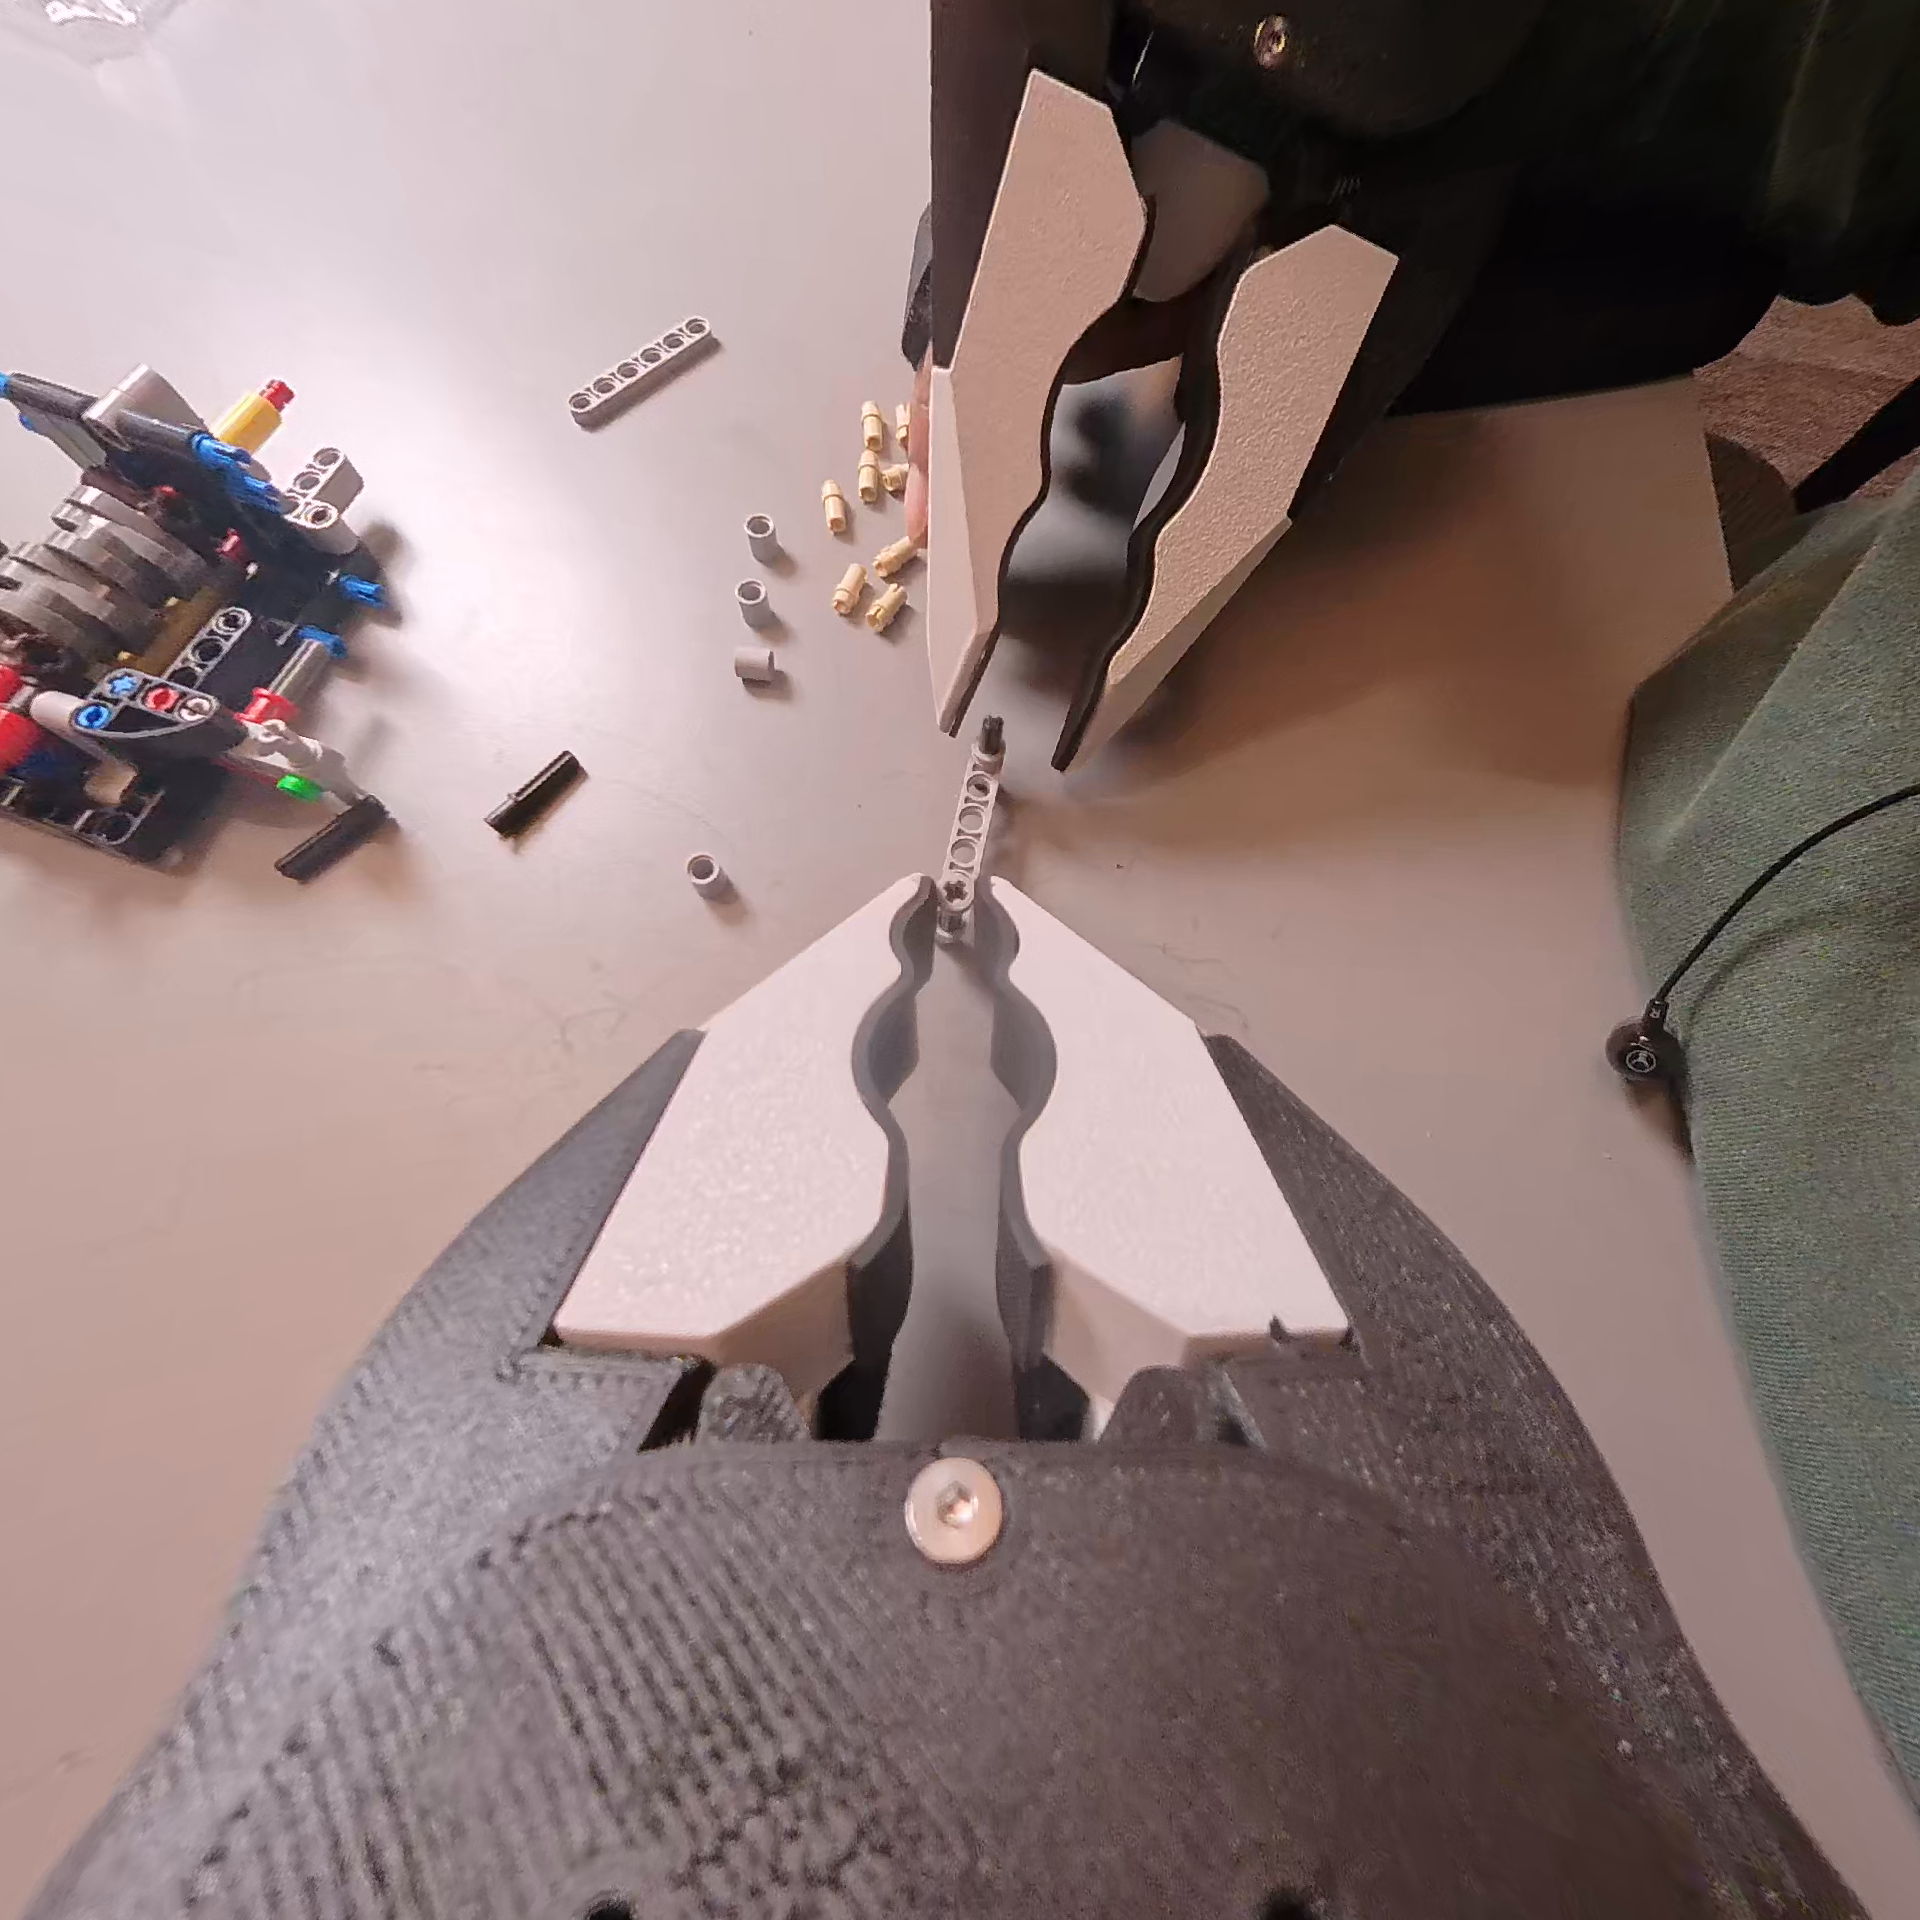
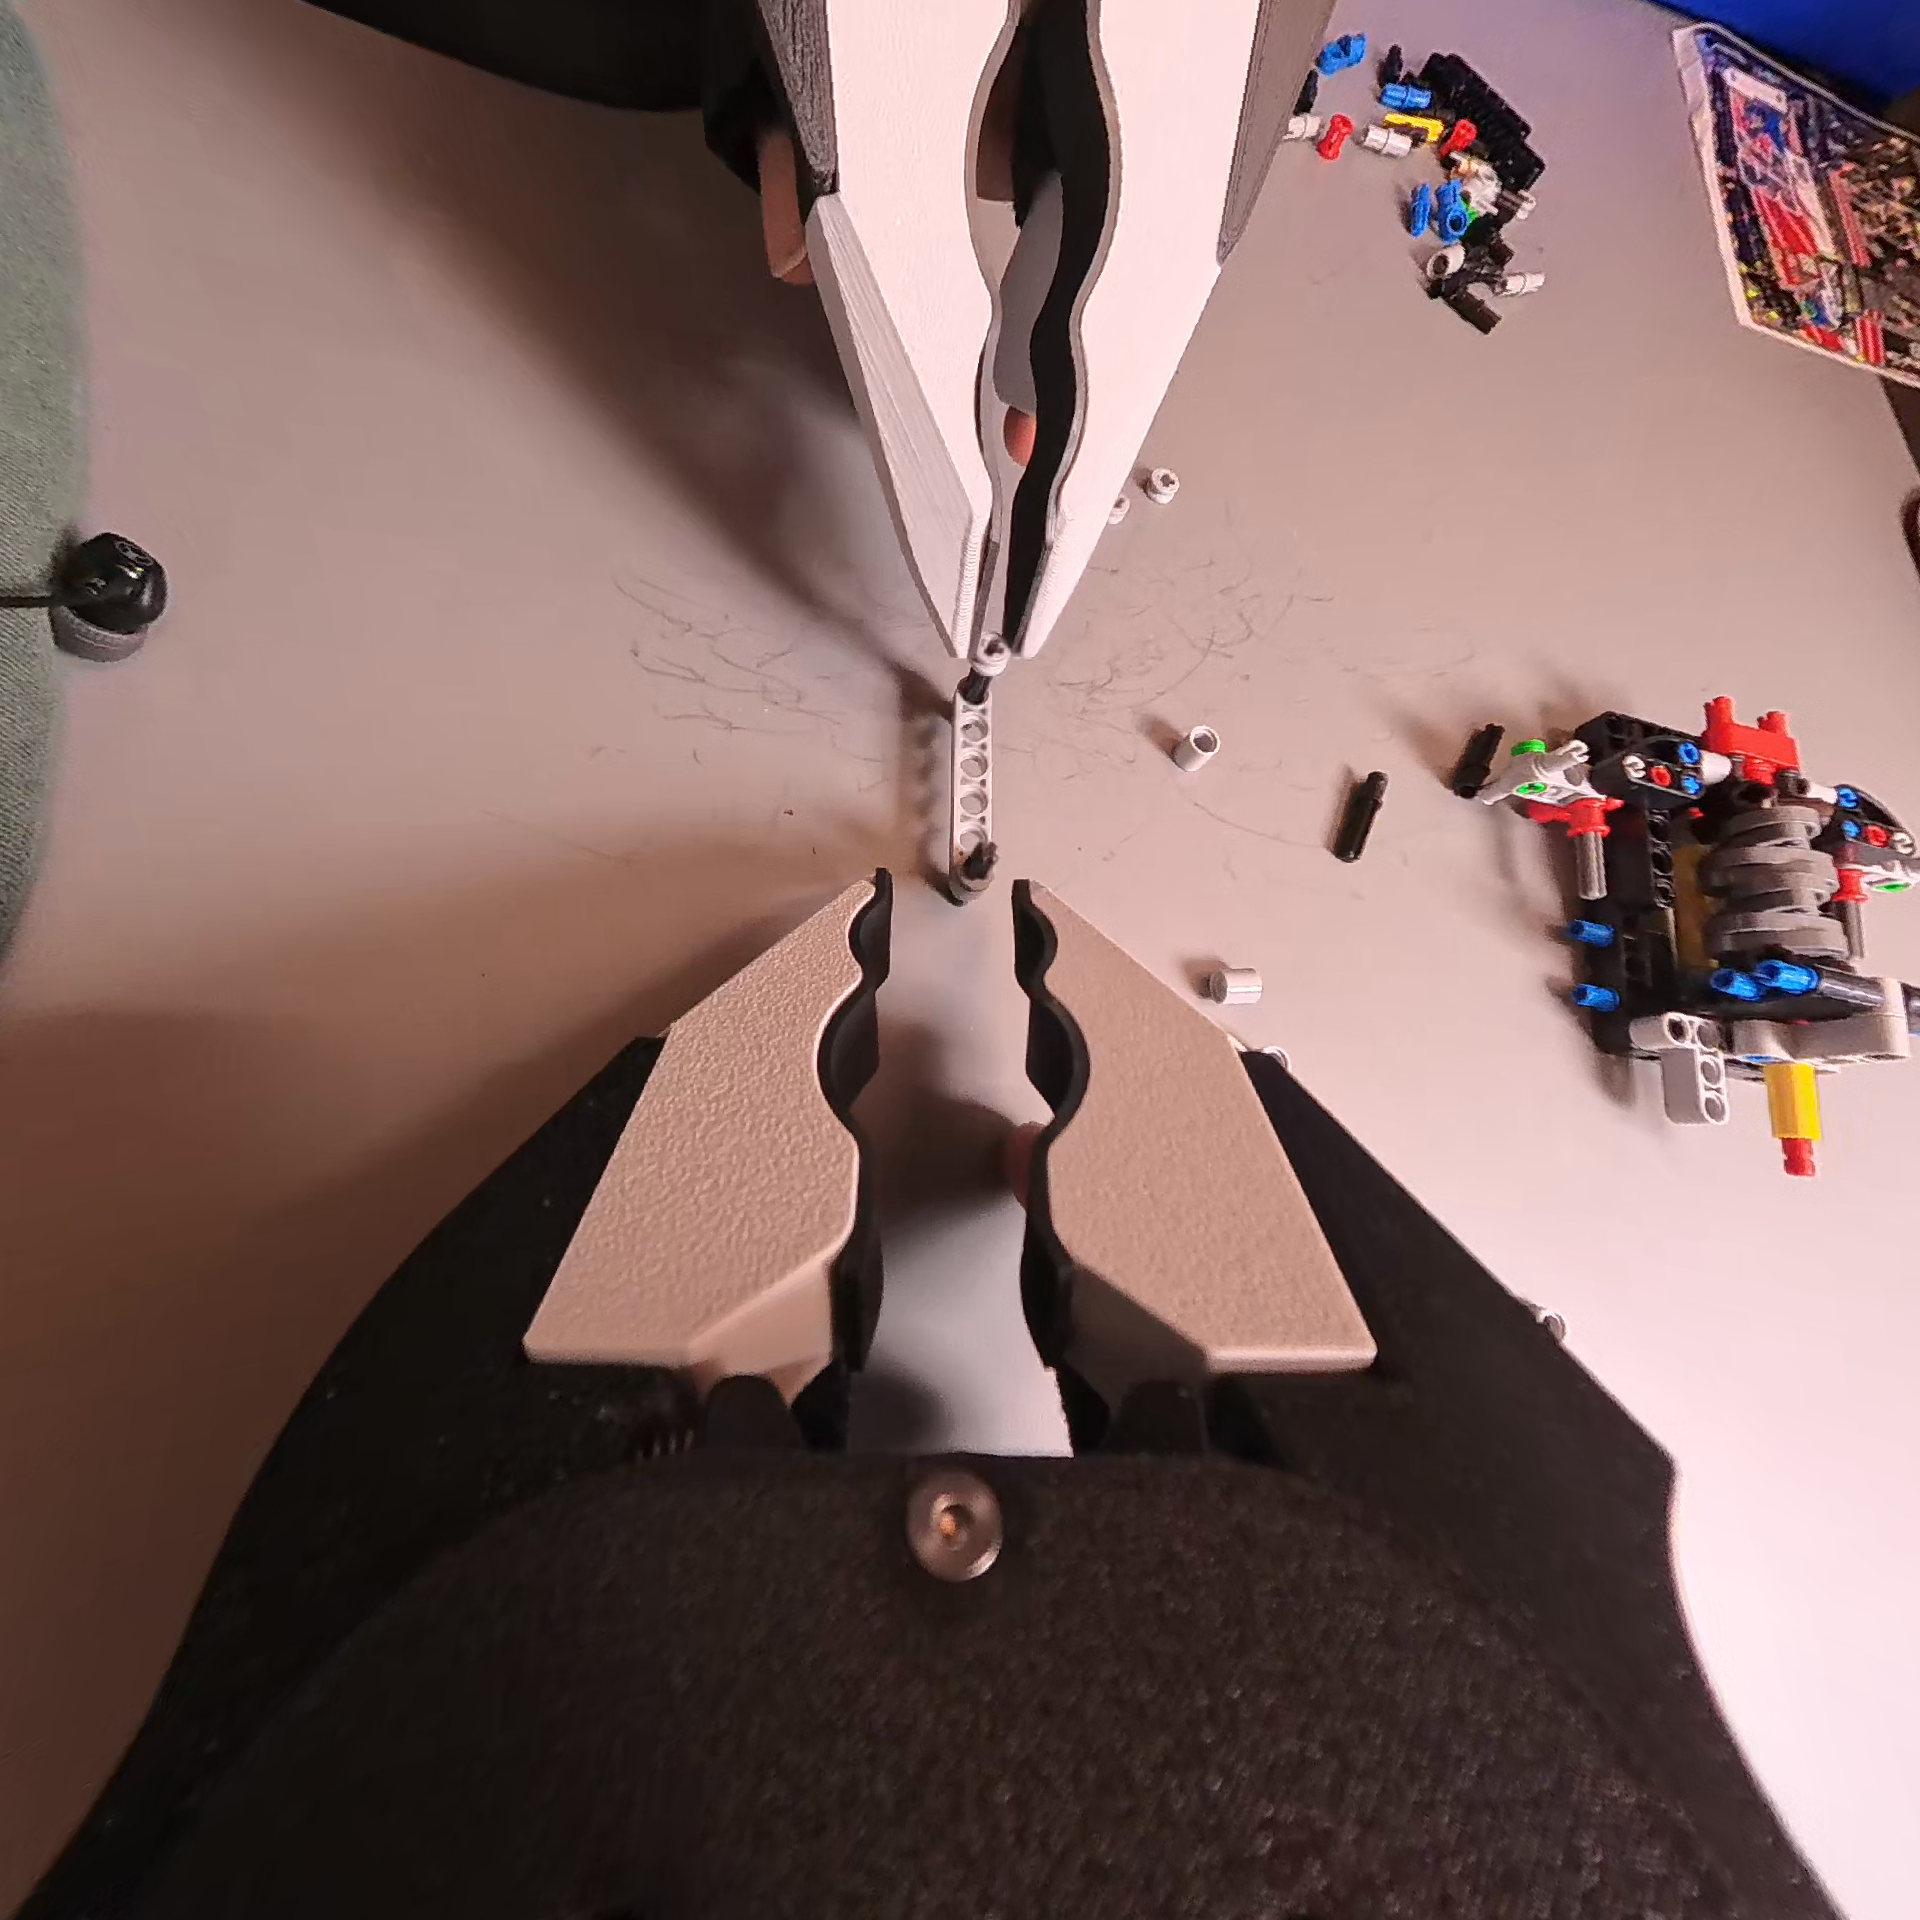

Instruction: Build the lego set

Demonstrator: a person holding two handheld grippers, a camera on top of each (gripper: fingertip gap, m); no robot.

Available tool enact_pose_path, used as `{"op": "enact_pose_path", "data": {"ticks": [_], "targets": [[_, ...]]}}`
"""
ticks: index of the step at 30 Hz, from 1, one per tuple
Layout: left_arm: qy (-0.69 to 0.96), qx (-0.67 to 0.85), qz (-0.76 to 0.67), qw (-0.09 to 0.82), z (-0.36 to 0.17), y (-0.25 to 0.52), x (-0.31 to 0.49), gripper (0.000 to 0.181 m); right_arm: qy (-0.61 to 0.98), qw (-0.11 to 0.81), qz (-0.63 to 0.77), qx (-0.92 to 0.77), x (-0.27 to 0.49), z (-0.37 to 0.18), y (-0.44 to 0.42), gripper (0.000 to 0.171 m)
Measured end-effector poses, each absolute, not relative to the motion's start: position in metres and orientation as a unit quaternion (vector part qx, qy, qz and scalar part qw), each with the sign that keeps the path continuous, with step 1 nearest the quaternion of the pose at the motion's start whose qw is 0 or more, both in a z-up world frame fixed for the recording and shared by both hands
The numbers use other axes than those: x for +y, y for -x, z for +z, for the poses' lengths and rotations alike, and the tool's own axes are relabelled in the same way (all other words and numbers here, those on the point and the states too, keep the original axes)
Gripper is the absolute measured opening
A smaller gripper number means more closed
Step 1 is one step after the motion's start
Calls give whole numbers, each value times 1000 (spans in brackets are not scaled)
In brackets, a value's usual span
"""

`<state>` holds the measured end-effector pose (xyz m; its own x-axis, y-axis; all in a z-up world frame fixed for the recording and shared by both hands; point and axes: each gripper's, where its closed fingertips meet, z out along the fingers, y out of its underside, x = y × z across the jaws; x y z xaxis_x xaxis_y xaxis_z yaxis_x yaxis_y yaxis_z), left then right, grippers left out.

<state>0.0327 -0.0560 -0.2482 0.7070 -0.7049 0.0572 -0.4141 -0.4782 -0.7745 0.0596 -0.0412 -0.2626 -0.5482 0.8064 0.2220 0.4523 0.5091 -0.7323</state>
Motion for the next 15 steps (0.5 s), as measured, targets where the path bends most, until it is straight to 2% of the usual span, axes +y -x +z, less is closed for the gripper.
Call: {"op": "enact_pose_path", "data": {"ticks": [15], "targets": [[838, 370, -205, 345, -249, -39, -57, 4, 377, 282, 320, -822, -45, -262, -58, 18]]}}
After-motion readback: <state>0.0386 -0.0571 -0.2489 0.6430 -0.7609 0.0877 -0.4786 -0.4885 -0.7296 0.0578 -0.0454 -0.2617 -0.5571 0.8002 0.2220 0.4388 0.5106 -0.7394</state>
